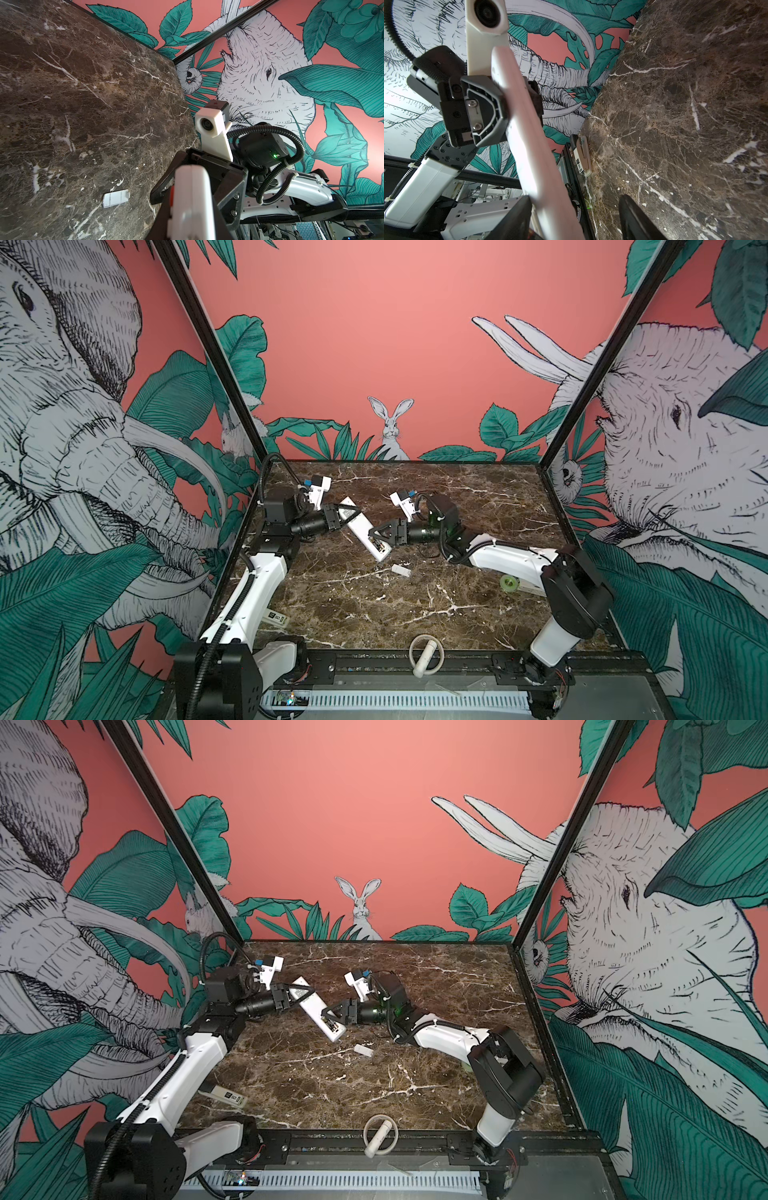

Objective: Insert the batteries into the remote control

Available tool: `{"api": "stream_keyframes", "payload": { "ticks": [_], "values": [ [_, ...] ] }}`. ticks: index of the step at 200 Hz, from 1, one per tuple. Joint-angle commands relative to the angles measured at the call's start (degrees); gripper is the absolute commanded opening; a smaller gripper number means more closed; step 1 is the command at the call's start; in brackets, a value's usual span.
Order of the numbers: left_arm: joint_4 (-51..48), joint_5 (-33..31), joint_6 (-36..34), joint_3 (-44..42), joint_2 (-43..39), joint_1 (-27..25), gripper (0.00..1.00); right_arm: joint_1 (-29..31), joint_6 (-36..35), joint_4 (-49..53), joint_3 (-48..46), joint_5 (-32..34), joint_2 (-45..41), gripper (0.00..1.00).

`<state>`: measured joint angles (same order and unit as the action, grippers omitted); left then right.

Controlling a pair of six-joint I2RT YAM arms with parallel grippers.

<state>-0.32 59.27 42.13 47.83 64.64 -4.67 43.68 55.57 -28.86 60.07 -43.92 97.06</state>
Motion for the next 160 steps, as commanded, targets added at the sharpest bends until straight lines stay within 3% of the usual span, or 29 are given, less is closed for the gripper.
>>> {"api": "stream_keyframes", "payload": {
  "ticks": [1, 160],
  "values": [
    [0.9, 4.2, 0.6, 1.1, -1.5, -0.5, 0.00, -0.4, 2.6, -3.2, 1.7, 1.7, 1.9, 0.66],
    [1.7, 4.3, 0.7, -0.3, -1.2, -0.5, 0.00, -0.9, -1.4, 0.6, 8.0, 3.0, 1.9, 0.67]
  ]
}}
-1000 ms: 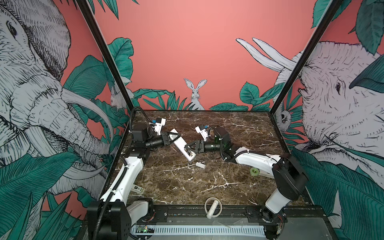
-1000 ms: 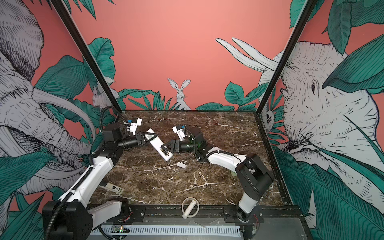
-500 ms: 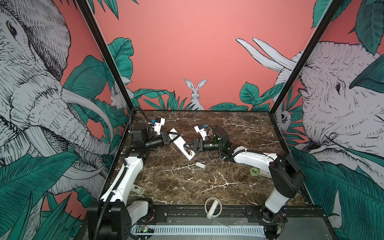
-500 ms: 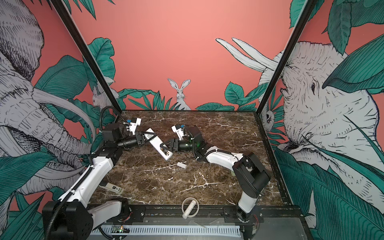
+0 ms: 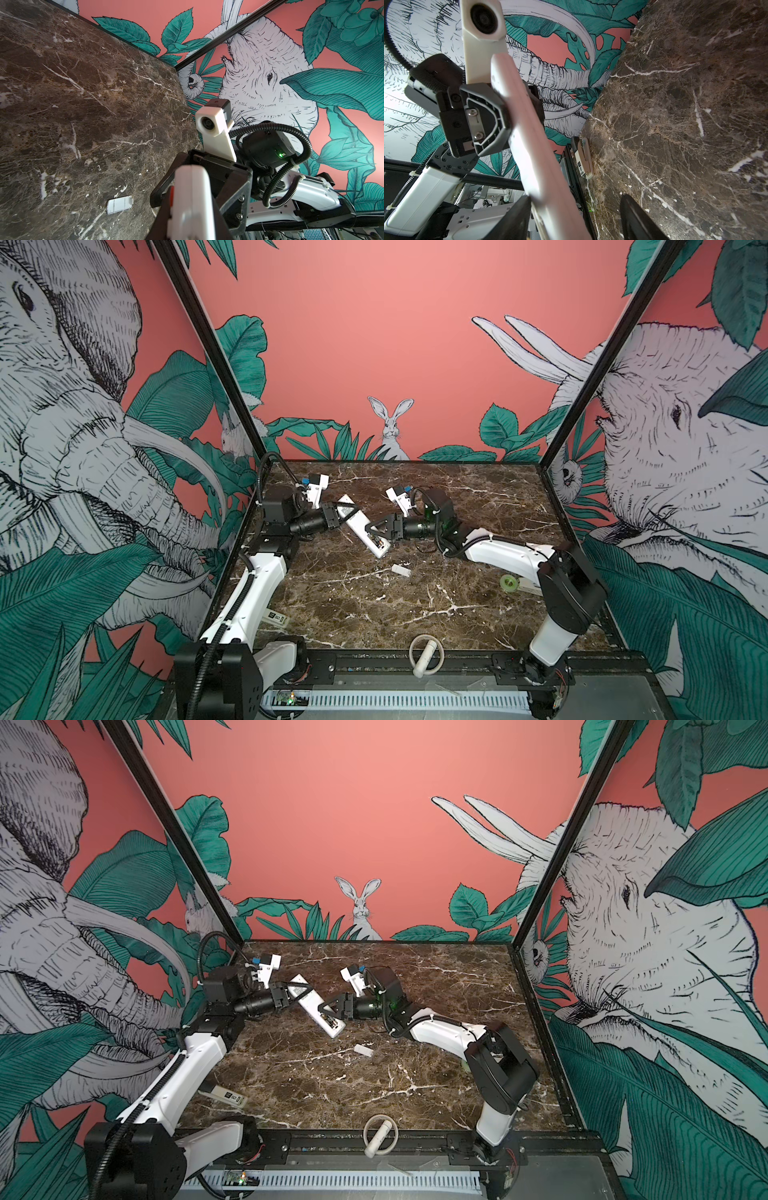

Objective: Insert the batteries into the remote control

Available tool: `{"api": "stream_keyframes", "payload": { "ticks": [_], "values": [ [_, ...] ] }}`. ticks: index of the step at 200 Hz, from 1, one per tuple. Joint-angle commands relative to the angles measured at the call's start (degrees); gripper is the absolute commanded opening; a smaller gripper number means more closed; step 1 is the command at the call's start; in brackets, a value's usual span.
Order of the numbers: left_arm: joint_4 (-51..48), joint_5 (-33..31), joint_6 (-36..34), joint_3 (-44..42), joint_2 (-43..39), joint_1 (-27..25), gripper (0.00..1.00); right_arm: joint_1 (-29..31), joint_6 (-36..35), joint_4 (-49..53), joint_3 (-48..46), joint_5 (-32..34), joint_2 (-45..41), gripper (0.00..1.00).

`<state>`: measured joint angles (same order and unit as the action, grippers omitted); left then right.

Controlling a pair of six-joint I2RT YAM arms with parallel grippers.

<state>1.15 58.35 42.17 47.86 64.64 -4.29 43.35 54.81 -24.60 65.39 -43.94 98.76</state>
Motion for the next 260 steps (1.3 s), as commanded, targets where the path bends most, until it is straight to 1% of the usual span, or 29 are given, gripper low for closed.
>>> {"api": "stream_keyframes", "payload": {
  "ticks": [1, 31, 69, 104, 173, 239, 260],
  "values": [
    [0.3, 5.2, 0.7, -0.4, -1.2, -0.8, 0.00, -0.6, -0.7, -3.6, 2.7, 3.1, 0.2, 0.67],
    [0.2, 5.2, 0.6, -0.9, -0.8, -0.9, 0.00, -0.8, -0.7, -4.4, 2.7, 2.5, -1.1, 0.67],
    [0.1, 4.9, 0.9, -0.4, -0.8, -0.9, 0.00, -0.8, -1.6, -1.7, 1.2, 1.8, -2.2, 0.67],
    [-1.0, 3.7, 0.1, -0.5, -0.8, -0.8, 0.00, -0.5, 2.1, -6.9, -2.4, 0.1, -3.2, 0.68],
    [-0.5, 2.9, 0.5, -0.8, -0.7, -0.8, 0.00, 1.0, 5.4, -10.6, -6.1, -0.9, -5.1, 0.68],
    [-0.2, 2.1, 1.0, -0.7, -0.8, -0.9, 0.00, 2.0, 4.6, -9.7, -7.1, -0.7, -5.0, 0.68],
    [-0.2, 2.0, 1.1, -0.7, -0.8, -0.9, 0.00, 2.1, 4.1, -9.3, -7.4, -0.4, -4.7, 0.66]
  ]
}}
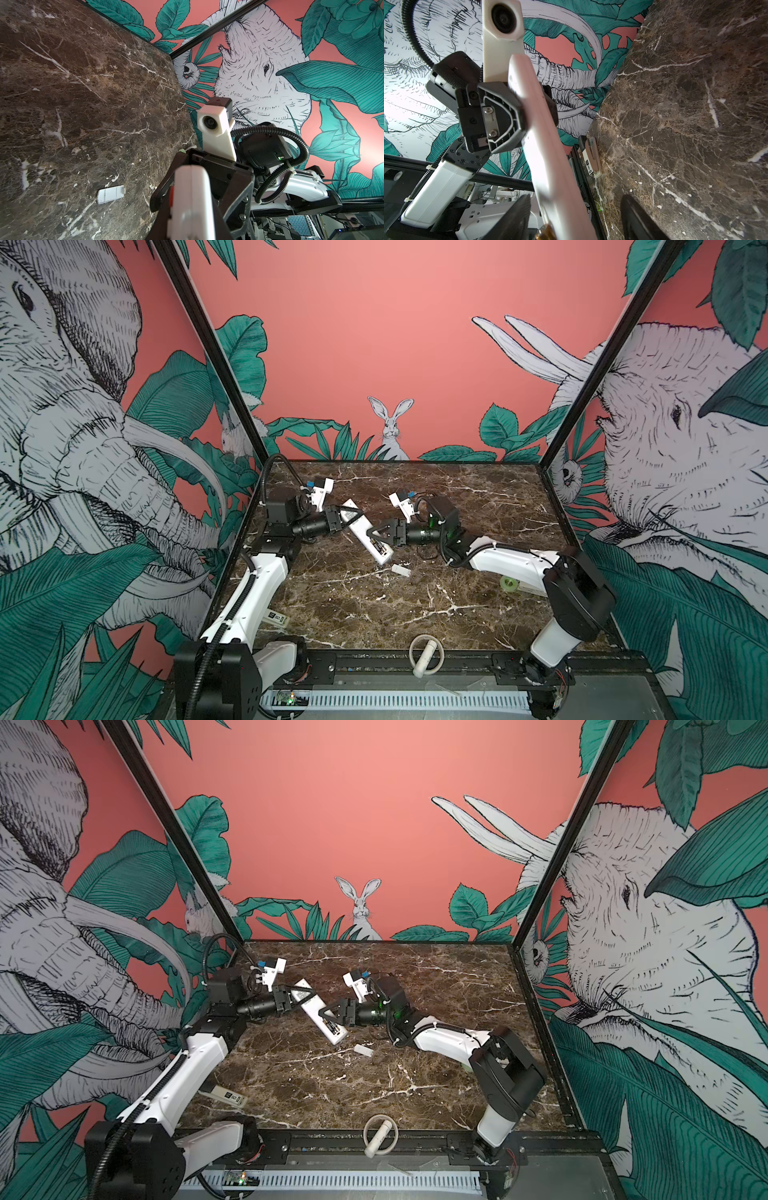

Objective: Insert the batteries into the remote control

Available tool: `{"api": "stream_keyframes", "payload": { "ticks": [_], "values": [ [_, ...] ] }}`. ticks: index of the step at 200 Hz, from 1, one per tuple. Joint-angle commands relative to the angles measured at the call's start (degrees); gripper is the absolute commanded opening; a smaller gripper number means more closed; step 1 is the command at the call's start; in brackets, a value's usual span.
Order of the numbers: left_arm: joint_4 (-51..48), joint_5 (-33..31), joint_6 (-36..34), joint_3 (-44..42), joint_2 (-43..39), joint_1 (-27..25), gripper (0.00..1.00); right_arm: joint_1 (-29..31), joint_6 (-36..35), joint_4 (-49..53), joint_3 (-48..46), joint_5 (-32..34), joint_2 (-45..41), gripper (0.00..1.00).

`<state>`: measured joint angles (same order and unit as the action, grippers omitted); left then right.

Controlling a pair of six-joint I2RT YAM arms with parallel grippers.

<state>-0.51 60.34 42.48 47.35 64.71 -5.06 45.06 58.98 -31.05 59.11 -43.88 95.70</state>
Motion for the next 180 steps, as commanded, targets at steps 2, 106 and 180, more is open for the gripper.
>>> {"api": "stream_keyframes", "payload": {
  "ticks": [2, 106, 180],
  "values": [
    [1.5, 0.0, 0.7, -0.2, -0.9, -0.1, 0.00, 0.4, -0.1, -2.8, -1.2, -0.4, -1.6, 0.65],
    [6.3, 1.8, 6.1, 0.8, -0.6, 0.1, 0.00, 0.5, -0.9, -12.8, -7.7, 0.1, -0.4, 0.53],
    [9.2, 2.6, 9.8, 2.5, -0.1, 0.9, 0.00, 1.0, -5.6, -8.6, -9.6, 1.0, 0.6, 0.39]
  ]
}}
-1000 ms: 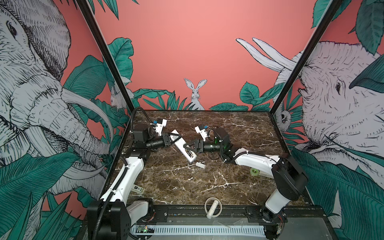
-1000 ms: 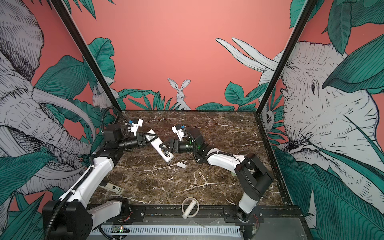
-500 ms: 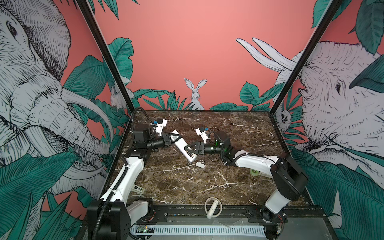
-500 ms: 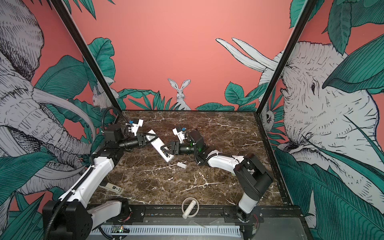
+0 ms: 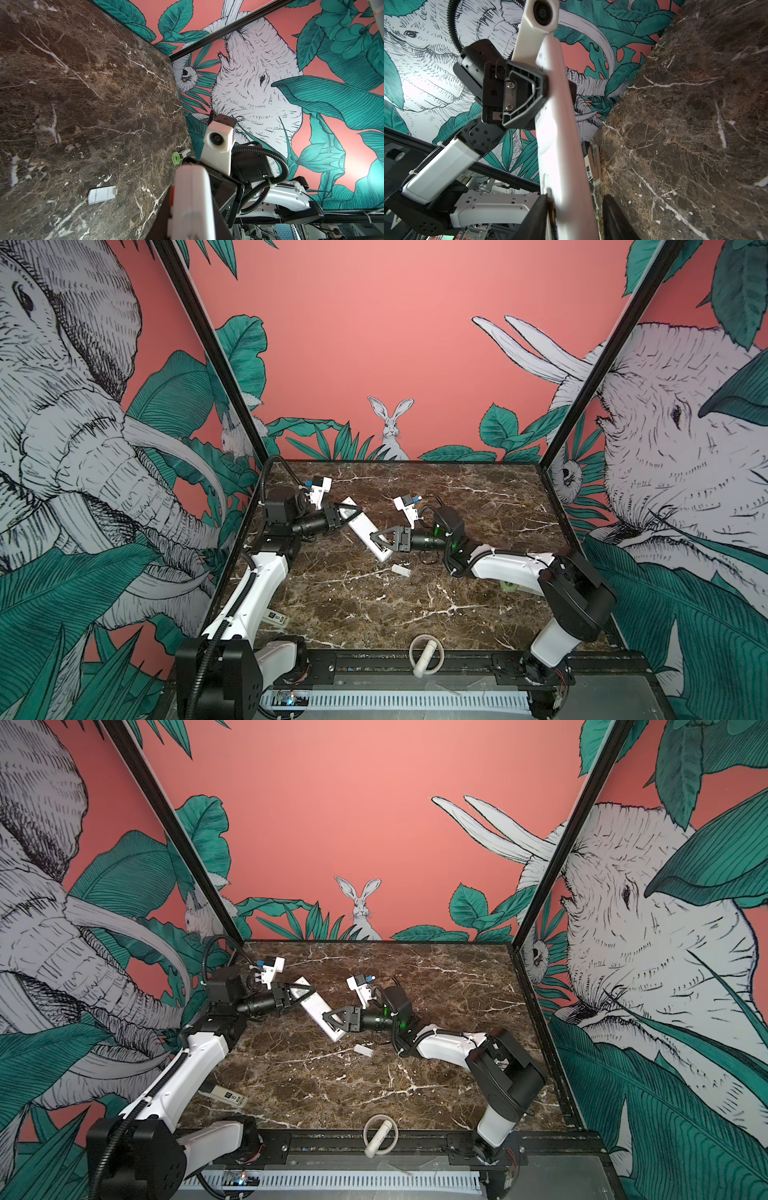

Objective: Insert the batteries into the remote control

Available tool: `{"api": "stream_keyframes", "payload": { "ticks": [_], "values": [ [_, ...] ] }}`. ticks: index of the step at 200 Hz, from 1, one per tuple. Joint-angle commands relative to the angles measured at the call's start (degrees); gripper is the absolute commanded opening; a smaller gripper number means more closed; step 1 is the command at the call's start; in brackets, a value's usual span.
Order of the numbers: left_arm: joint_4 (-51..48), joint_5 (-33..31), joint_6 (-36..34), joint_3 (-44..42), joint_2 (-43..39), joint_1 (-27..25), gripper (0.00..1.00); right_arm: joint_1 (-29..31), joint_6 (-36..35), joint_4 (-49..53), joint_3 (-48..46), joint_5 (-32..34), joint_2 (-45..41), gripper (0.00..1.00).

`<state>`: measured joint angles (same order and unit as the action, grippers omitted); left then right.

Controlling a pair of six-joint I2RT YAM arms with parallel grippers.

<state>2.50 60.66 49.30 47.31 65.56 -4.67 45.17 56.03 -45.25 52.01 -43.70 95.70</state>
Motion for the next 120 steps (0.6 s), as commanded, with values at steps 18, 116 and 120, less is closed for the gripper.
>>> {"api": "stream_keyframes", "payload": {
  "ticks": [18, 116, 120],
  "values": [
    [6.1, 2.3, 2.9, 3.0, -0.7, 0.9, 0.00, 1.0, -5.7, 11.3, -3.0, 1.7, -0.5, 0.38],
    [-2.1, -0.1, -4.7, 3.8, -0.4, 1.6, 0.00, 0.9, -17.4, 34.9, -2.8, 8.1, -7.8, 0.58],
    [-3.4, -0.6, -5.7, 3.9, -0.6, 1.6, 0.00, 0.9, -17.8, 35.9, -2.6, 8.5, -8.0, 0.58]
  ]
}}
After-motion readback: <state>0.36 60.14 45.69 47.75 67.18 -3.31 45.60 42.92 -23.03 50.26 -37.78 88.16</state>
